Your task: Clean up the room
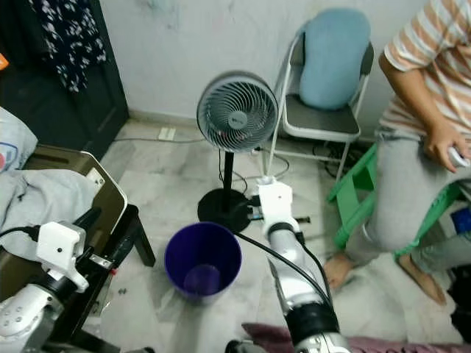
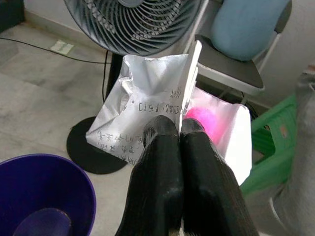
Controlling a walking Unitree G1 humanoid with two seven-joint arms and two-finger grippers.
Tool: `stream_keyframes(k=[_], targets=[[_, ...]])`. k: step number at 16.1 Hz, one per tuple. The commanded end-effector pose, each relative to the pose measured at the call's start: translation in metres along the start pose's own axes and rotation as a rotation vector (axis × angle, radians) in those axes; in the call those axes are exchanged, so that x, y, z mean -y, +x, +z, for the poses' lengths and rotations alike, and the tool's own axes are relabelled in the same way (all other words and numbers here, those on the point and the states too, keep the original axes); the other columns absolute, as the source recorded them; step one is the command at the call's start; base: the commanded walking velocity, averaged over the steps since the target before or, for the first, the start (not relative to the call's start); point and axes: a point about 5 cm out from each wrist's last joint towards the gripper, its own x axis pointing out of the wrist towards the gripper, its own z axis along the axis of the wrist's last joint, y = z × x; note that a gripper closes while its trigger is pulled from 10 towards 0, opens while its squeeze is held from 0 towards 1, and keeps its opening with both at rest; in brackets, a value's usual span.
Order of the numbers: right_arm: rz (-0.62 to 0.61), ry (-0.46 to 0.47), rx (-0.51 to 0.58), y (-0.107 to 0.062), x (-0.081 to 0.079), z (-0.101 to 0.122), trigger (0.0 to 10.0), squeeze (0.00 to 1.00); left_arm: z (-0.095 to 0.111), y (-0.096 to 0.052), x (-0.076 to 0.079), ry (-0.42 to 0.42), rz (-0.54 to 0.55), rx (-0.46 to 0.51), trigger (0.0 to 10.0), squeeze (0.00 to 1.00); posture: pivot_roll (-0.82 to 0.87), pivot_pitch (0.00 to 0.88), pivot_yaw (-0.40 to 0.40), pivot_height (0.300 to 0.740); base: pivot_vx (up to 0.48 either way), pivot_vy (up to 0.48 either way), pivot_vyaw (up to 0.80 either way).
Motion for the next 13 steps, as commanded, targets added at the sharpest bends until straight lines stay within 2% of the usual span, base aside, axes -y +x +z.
stream_keyframes(k=[1,3,7,13], targets=[[-0.01,-0.011,0.01,0.002,0.001,0.003,10.0,0.0,0.002,-0.003,-0.001,0.011,-0.005,-0.003,10.0,0.0,0.07,0.178,-0.052,0.74,0.0,0.0,0.0],[-0.014,-0.014,0.008,0.008,0.002,0.005,10.0,0.0,0.005,-0.007,-0.004,0.009,0.011,-0.024,10.0,0.0,0.09,0.201,-0.038,0.74,0.0,0.0,0.0],[-0.03,0.004,0.025,0.013,0.002,0.01,10.0,0.0,0.01,-0.007,0.004,0.005,-0.033,-0.018,10.0,0.0,0.1,0.207,-0.023,0.74,0.0,0.0,0.1],[-0.006,0.025,0.02,0.005,-0.005,0.002,10.0,0.0,0.017,0.007,0.015,-0.06,-0.046,0.028,10.0,0.0,0.07,0.188,-0.032,0.74,0.0,0.0,0.0]])
